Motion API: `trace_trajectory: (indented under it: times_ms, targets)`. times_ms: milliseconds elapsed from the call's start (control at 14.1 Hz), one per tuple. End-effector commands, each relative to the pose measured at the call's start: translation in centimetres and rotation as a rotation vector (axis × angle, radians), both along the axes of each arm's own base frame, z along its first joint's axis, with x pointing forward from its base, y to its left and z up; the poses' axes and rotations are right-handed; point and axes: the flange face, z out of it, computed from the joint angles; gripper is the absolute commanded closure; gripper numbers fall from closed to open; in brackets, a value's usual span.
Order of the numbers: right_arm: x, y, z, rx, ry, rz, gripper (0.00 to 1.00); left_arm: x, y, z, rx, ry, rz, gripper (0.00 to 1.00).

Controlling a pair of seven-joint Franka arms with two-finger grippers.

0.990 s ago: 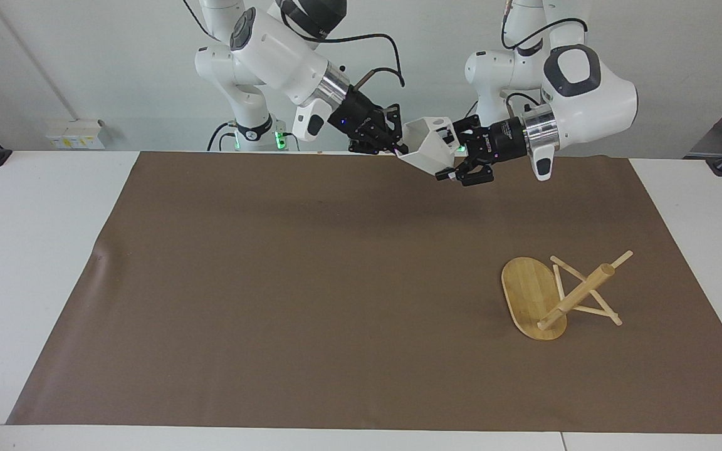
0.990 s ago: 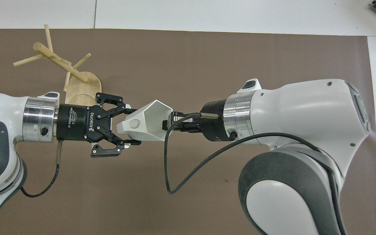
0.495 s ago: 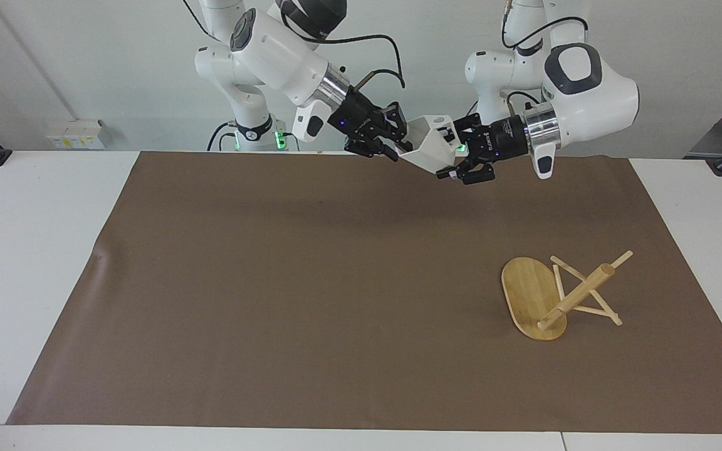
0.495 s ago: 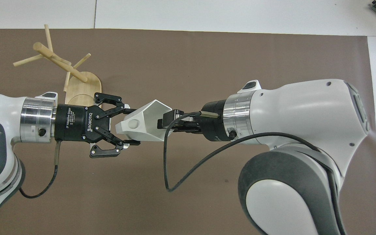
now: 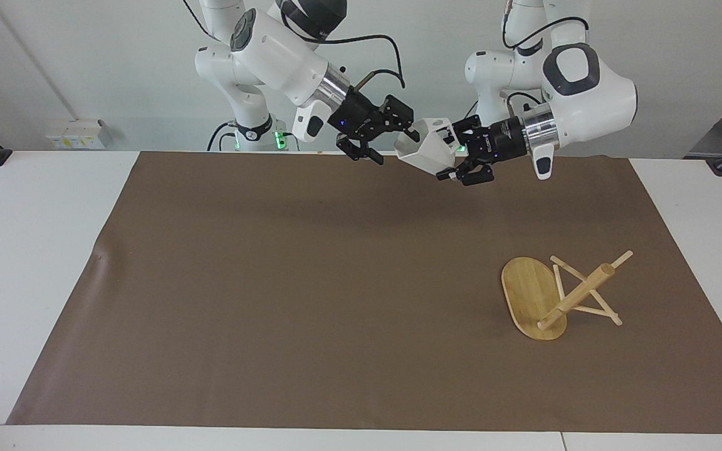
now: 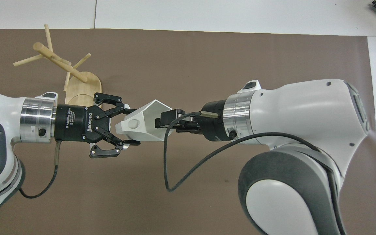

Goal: Hang cup on rack
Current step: 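Close the left gripper on the cup while the right gripper releases it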

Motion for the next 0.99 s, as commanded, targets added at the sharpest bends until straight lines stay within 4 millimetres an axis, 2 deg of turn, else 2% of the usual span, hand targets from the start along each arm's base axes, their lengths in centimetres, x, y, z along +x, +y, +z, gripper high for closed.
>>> trace_trajectory:
  times_ms: [0,212,424,566,636,848,919]
  targets:
    - [-0.1,0.0,0.0,0.004,0.005,-0.018,0.0,-1.1,0.6,-0.1,0.06,0.025,-0.007,1.0]
    - [0.1,-0.3,-0.1,-0.006,-0.013,-0.011,0.0,-1.1,1.4,-1.2,0.136,0.018,-0.015,1.0]
    - [0.5,-1.1,-0.4,-0.121,-0.075,0.01,0.0,-1.0,2.5,-2.1,0.272,0.015,-0.025,1.0]
    - [0.9,-2.0,-0.9,-0.214,-0.121,0.025,0.0,0.0,5.2,-2.5,0.327,0.07,0.088,1.0]
    - [1.1,-2.4,-1.0,-0.243,-0.133,0.028,0.0,0.3,5.7,-2.7,0.344,0.091,0.126,1.0]
    - [2.4,-5.1,-1.6,-0.355,-0.171,0.019,0.0,2.0,7.4,-3.9,0.371,0.142,0.291,1.0]
    - [3.0,-6.6,-1.9,-0.388,-0.172,0.002,0.0,2.4,8.0,-4.1,0.374,0.152,0.338,1.0]
